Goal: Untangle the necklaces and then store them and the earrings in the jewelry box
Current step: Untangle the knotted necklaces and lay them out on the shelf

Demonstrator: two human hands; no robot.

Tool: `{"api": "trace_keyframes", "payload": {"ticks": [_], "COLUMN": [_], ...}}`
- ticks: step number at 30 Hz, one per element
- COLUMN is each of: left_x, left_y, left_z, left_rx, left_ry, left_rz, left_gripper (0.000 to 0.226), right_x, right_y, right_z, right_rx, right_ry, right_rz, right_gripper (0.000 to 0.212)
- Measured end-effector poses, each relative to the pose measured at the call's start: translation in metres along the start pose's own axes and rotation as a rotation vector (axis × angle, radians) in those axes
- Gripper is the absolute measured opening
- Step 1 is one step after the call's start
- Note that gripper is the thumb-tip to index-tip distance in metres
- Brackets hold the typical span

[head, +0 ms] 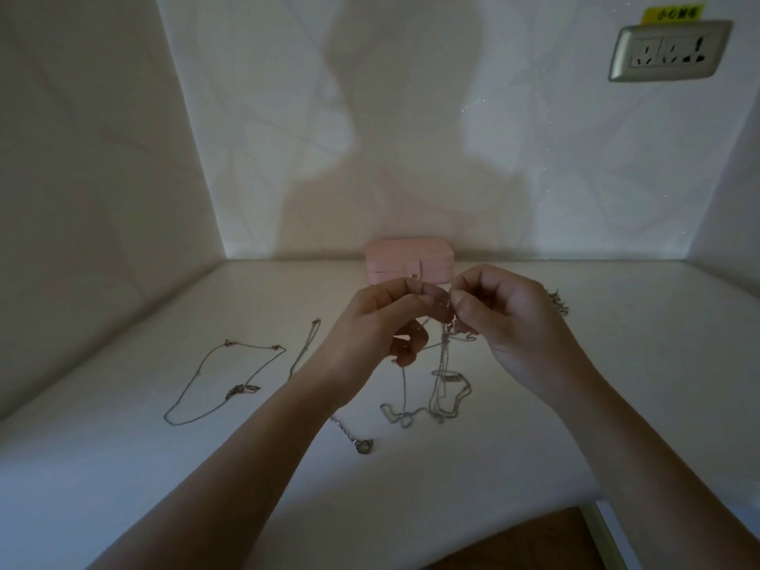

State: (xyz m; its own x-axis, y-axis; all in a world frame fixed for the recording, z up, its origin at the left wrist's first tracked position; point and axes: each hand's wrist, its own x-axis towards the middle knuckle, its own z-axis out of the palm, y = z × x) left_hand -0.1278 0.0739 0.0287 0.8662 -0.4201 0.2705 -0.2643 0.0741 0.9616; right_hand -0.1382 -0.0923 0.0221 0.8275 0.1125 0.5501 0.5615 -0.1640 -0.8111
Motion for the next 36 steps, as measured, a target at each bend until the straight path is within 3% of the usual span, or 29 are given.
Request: {"api": "trace_keyframes", "payload": {"ticks": [6, 8, 11, 16, 20, 22, 31, 36], "left_x": [0.001, 0.002, 0.001, 0.001, 0.003, 0.003, 0.002, 0.000], "left_y": [0.000, 0.001, 0.002, 0.003, 0.003, 0.003, 0.003, 0.006], "left_z": [-0.002, -0.003, -0.003, -0.001, -0.006, -0.007, -0.007, -0.007], "left_rx": [0.179, 0.195, 0.274, 0.345, 0.207, 0.160, 0.101, -0.009], "left_ry": [0.094, 0.098, 0.091, 0.132, 0.197, 0.207, 0.141, 0.051], "left_rz": [0.101, 0.093, 0.060, 0.077, 0.052, 0.042, 0.042, 0.031], "left_gripper": [0.010, 0.002, 0.008, 0.008, 0.009, 0.011, 0.012, 0.013], "right_x": [0.000, 0.000, 0.001, 0.001, 0.003, 0.002, 0.003, 0.004], "right_y": [-0.001, -0.003, -0.004, 0.001, -0.001, -0.003, -0.009, -0.017], "right_z": [-0.004, -0.005, -0.004, 0.001, 0.003, 0.003, 0.002, 0.005], "right_rx": [-0.161, -0.176, -0.189, -0.233, -0.044, 0.084, 0.027, 0.237], "right_ry": [-0.064, -0.079, -0.096, -0.069, -0.057, -0.109, -0.080, -0.146], "right_rz": [-0.017, -0.022, -0.027, -0.004, 0.079, 0.132, 0.127, 0.193], "right_gripper": [0.012, 0.010, 0.007, 0.021, 0.008, 0.013, 0.006, 0.006]}}
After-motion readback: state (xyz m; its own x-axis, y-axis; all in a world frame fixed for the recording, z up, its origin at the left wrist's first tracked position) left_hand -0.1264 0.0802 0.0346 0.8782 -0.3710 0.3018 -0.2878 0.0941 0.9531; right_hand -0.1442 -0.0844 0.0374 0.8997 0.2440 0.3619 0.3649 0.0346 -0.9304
